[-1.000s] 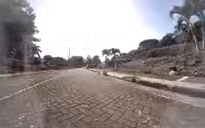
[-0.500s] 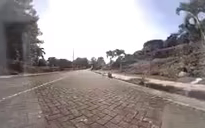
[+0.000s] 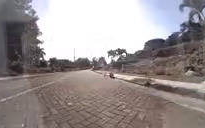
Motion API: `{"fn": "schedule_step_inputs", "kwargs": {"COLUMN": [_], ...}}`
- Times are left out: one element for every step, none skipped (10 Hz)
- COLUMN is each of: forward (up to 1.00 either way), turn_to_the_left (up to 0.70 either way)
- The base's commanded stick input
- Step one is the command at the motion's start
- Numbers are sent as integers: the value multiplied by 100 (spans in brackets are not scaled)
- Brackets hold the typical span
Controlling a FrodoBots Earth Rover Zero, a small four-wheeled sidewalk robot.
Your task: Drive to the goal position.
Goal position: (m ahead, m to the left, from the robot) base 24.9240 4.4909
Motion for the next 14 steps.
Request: {"fn": "schedule_step_inputs", "kwargs": {"forward": [70,70,70,70,70,70,70,70,70,70,70,70,70,70], "turn_to_the_left": [0,0,0,0,6,25,27,27,5,0,0,0,0,0]}}
